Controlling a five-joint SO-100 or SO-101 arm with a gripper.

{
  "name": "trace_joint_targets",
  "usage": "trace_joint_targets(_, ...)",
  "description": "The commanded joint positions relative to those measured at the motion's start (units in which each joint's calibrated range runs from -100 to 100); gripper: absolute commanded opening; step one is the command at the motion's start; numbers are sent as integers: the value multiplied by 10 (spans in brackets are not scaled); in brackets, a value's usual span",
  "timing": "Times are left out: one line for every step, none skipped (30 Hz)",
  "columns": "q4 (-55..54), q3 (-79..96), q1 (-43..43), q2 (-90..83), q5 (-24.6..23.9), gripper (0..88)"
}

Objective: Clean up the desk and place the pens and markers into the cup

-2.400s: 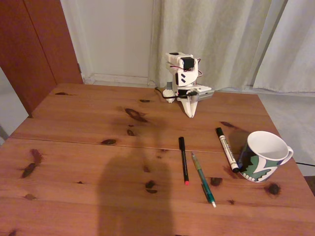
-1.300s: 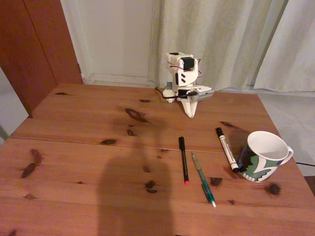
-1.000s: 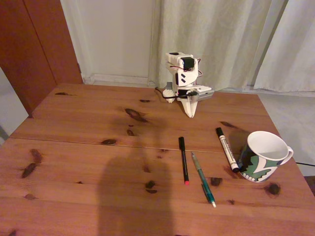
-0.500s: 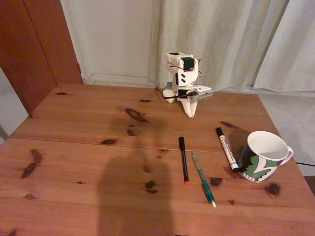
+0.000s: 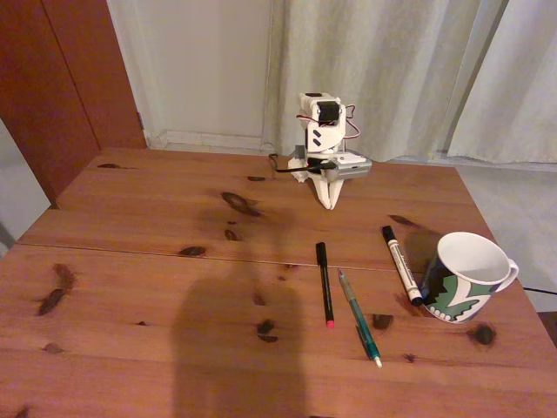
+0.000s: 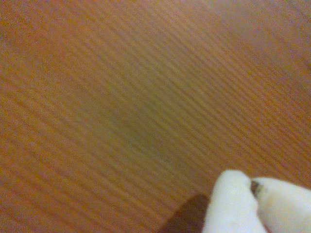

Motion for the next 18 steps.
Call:
trace_joint_targets(0,4,2,5,-4,8)
trace_joint_targets(0,4,2,5,-10,8)
trace_joint_targets(0,4,2,5,-23,8)
trace_joint_targets(0,4,2,5,-40,8)
trace_joint_targets(0,4,2,5,-58,7)
trace_joint_targets(-2,4,2,5,-74,7)
trace_joint_targets(-6,4,2,5,-84,7)
trace_joint_targets(-12,4,2,5,-92,7)
trace_joint_targets(-18,4,2,5,-99,7)
trace_joint_targets(-23,4,2,5,-102,7)
trace_joint_targets(-25,4,2,5,-103,7)
trace_joint_targets(-25,4,2,5,-104,7)
trace_joint_targets(-25,4,2,5,-104,7)
trace_joint_targets(-25,4,2,5,-104,7)
trace_joint_targets(-25,4,2,5,-104,7)
trace_joint_targets(-25,4,2,5,-104,7)
trace_joint_targets(-25,4,2,5,-104,7)
trace_joint_targets(-25,2,2,5,-104,7)
